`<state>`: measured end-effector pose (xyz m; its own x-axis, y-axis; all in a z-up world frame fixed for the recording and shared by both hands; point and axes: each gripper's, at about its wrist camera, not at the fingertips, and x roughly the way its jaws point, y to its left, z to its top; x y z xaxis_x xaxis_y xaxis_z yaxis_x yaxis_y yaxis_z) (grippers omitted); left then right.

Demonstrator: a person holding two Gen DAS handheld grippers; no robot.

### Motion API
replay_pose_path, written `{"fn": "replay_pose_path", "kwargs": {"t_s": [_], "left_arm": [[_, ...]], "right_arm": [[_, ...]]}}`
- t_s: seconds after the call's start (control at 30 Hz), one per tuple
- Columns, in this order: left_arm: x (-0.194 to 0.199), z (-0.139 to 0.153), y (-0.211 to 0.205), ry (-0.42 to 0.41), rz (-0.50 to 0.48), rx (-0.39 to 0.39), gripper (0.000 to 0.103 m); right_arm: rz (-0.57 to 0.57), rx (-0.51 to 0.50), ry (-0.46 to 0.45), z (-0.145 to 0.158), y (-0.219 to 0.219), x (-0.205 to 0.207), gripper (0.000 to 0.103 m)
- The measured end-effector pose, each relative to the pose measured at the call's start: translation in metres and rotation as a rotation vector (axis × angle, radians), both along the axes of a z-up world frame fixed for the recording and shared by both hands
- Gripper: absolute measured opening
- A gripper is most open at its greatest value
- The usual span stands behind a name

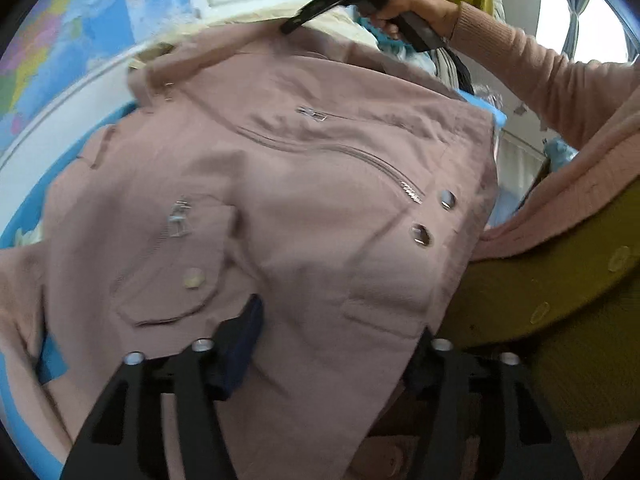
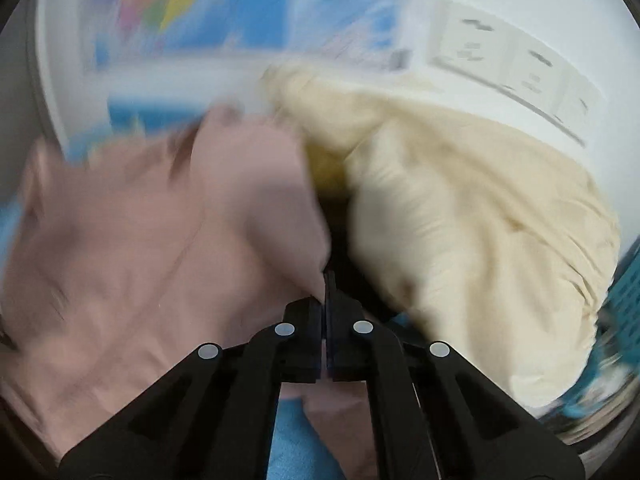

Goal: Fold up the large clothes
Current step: 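Spread the jacket on the sheet, left tool pulling the hem while right tool smooths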

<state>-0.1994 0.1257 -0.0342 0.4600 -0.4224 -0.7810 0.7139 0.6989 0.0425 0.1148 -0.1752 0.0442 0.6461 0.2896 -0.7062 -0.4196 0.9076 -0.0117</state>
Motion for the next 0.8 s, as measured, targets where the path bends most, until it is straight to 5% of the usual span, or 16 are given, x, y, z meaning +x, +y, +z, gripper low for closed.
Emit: {"fn": "replay_pose_path", "kwargs": {"t_s": [0.07, 0.2, 0.3, 0.37, 0.47, 0.57, 0.7, 0.8], "left_arm": [[0.007, 0.013, 0.021, -0.017, 0.026, -0.063, 0.086], [0.043, 0.035, 0.047, -0.111, 0.143, -0.023, 0.094], [0.083, 0.041, 0.054, -0.139, 0.212, 0.042, 0.095], [0.094, 0.049, 0.059, -0.126, 0.167, -0.002, 0.093], [0.066, 0.06, 0.051, -0.148, 0.017, -0.1, 0.094], [0.037, 0.049, 0.039, -0.14, -0.039, -0.077, 0.094], [0.018, 0.025, 0.047, -0.066, 0.008, -0.078, 0.094], [0.011, 0.023, 0.074, -0.042, 0.081, -0.176, 0.094]], "right_arm": [[-0.061, 0.096, 0.025, 0.006, -0.026, 0.008, 0.001], [-0.117, 0.125, 0.156, -0.02, -0.04, 0.024, 0.004], [-0.107, 0.09, 0.144, -0.024, -0.035, 0.015, 0.031], [-0.09, 0.084, 0.115, -0.016, -0.032, 0.006, 0.037], [-0.071, 0.015, 0.052, -0.006, -0.024, -0.006, 0.037], [-0.066, 0.028, 0.042, 0.0, -0.024, -0.017, 0.038], [0.034, 0.069, 0.037, 0.002, -0.022, -0.052, 0.071], [0.141, 0.124, 0.129, -0.013, -0.01, -0.079, 0.084]]}}
